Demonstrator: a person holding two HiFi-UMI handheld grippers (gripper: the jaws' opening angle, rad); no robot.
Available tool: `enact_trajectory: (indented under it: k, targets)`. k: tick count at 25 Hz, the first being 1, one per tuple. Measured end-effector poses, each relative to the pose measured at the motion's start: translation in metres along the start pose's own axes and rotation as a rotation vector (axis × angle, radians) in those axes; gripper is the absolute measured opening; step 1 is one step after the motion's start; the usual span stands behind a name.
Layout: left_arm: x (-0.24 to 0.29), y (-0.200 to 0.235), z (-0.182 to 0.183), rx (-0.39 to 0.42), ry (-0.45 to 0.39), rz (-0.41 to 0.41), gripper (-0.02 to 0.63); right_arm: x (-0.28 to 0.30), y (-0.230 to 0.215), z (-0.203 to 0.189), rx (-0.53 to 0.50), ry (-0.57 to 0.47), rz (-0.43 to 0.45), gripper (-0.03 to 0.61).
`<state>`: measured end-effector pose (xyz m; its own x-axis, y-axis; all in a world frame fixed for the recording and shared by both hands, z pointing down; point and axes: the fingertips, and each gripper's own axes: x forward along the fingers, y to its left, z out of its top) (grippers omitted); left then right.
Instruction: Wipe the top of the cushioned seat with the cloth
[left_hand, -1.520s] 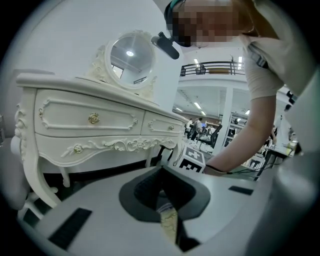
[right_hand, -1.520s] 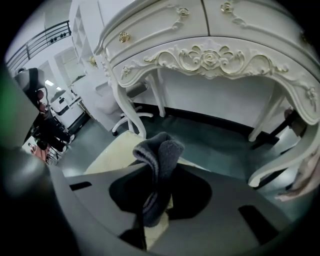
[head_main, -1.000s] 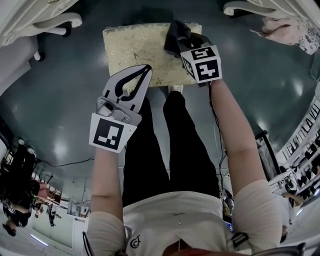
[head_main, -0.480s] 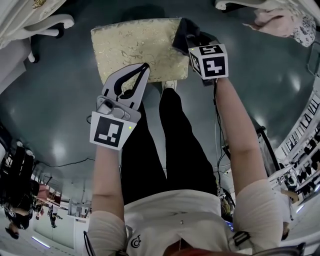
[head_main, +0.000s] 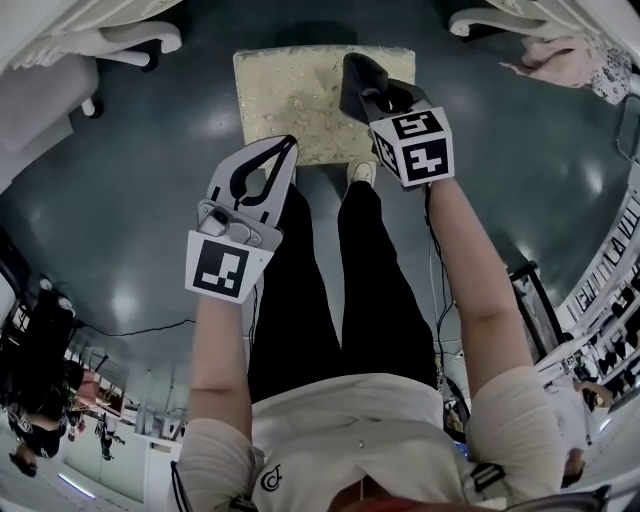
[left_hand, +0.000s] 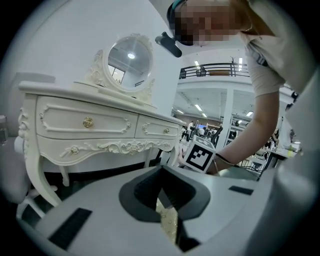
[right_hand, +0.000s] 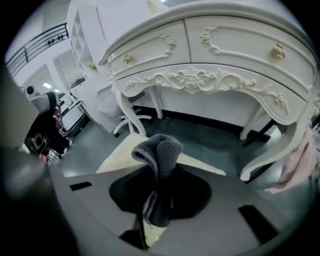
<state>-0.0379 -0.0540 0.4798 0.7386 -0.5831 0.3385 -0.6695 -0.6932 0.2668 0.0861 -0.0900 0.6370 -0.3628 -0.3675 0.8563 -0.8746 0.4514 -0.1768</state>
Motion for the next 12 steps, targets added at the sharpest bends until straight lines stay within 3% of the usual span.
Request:
enact_trajectory:
  k: [7, 12]
  targets:
    - [-0.063, 0.049, -0.022, 0.007, 0.039, 0.022, 0.012, 0.043, 0.112, 0.005, -0.015, 0.029, 0.102, 0.077]
    - [-0.096, 0.082, -0.033, -0.037, 0.024, 0.054, 0.012, 0.071, 0.171, 0.005, -0.042, 0.073, 0.156, 0.077]
